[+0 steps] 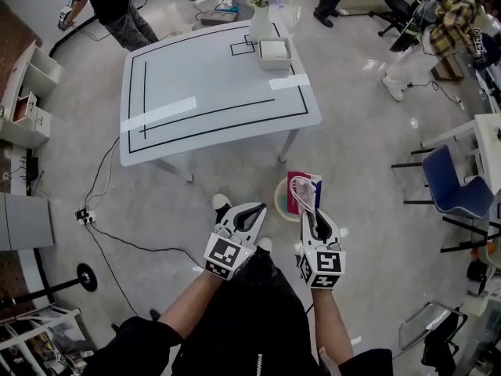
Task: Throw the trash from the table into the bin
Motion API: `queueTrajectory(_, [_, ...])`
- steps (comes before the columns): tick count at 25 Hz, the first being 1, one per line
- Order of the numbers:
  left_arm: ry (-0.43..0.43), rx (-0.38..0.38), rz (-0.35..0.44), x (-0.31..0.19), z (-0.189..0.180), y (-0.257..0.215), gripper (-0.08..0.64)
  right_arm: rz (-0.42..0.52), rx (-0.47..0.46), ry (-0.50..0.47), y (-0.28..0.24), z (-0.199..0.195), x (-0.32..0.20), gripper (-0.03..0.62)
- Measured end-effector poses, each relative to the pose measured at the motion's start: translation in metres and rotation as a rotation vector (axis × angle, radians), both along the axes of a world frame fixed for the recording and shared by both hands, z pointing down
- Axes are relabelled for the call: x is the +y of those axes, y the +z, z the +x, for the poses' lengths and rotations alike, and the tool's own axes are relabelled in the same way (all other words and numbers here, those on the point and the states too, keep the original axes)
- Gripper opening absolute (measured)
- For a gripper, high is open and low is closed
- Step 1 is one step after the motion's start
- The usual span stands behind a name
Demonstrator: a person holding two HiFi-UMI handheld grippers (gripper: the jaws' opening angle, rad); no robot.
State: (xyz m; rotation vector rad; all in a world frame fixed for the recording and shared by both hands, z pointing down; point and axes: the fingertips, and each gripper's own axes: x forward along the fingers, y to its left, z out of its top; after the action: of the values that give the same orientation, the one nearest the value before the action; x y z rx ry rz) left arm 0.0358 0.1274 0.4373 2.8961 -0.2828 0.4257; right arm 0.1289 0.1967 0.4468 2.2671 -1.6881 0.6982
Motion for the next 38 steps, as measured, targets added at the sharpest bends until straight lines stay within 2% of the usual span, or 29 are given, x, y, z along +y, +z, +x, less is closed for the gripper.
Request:
queueTrajectory(11, [0.026, -0.011, -0.004, 0.004, 0.000, 0.012, 0.008, -0.025, -0.015, 0.054, 0.021, 0.001, 0.015, 0.086])
queueTrajectory(20, [0.101, -0.015, 0.004, -0.006, 0.017, 0.040, 0.008, -0.041, -0.021, 0.115, 0.059, 0.007, 0.008, 0.086])
queueTrajectory(31, [0.144, 0.014, 0.008, -0.017, 0.061, 0.106, 0.008, -0.022, -0.057, 0.180, 0.126, 0.035, -0.001, 0.086])
queueTrajectory(38, [0.102, 0.014, -0.023, -0.027, 0.085, 0.160, 0.008, -0.039, -0.069, 0.206, 0.186, 0.060, -0.005, 0.086])
